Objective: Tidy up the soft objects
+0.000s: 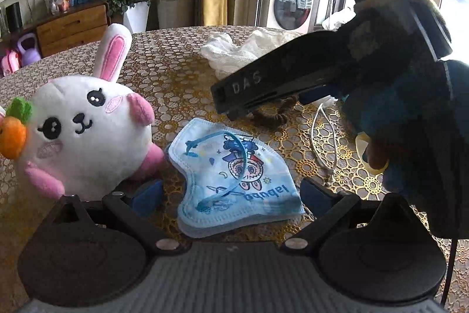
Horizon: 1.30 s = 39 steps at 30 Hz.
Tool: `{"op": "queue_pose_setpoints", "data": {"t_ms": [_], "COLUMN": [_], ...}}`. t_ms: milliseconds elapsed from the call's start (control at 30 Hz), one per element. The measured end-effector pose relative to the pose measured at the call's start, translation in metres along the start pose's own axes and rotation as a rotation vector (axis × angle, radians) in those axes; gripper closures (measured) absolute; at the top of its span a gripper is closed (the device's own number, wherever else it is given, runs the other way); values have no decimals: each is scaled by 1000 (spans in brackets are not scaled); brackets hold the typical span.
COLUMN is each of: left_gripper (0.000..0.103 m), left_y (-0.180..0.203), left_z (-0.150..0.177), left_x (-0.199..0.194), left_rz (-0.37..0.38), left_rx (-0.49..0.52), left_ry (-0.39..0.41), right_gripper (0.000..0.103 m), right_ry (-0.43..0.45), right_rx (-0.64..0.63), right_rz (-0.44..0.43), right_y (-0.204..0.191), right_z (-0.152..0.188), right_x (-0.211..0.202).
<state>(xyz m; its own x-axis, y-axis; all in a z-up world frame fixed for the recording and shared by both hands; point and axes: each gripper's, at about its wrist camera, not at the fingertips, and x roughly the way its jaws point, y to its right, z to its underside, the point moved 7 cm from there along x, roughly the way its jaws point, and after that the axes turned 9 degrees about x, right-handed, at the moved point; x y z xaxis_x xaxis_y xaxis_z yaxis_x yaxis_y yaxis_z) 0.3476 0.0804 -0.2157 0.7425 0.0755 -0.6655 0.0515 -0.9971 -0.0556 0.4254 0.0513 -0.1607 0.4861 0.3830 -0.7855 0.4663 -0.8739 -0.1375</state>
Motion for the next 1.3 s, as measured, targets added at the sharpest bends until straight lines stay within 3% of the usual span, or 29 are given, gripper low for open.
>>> {"op": "queue_pose_setpoints", "data": {"t_ms": [133, 167, 267, 300, 400, 467, 567, 600, 800, 1300], "left_gripper": [20, 29, 40, 49, 66, 72, 83, 86, 95, 98], "left_y": [2, 3, 1, 1, -6, -11, -15, -16, -21, -21], "left_z": [0, 0, -1, -2, -4, -5, -5, -5, -6, -18], "left_x": [-3, -5, -7, -8, -7, -6, -8, -9, -16, -61], "left_rz": [-1, -6, -13, -16, -28, -32, -35, -37, -31, 51], "left_rx": [15, 17, 16, 15, 2, -20, -41, -42, -52, -80], "left_ry": [16, 18, 20, 21, 24, 23, 25, 28, 48, 95], "right_gripper": [27, 29, 36, 38, 53, 70, 86, 87, 93, 94], "right_ry": [0, 6, 19, 22, 30, 33, 38, 44, 100, 212], "right_rx": [-13, -20, -40, -38, -31, -27, -22, -21, -13, 53], "right_rz": [18, 26, 43, 45, 51, 48, 42, 40, 8, -79], "right_y": [-2, -2, -3, -2, 0, 2, 3, 3, 1, 11], "right_z": [2, 3, 5, 5, 4, 4, 5, 5, 7, 32], "right_x": [4, 3, 2, 1, -1, -3, -5, -6, -24, -125]}}
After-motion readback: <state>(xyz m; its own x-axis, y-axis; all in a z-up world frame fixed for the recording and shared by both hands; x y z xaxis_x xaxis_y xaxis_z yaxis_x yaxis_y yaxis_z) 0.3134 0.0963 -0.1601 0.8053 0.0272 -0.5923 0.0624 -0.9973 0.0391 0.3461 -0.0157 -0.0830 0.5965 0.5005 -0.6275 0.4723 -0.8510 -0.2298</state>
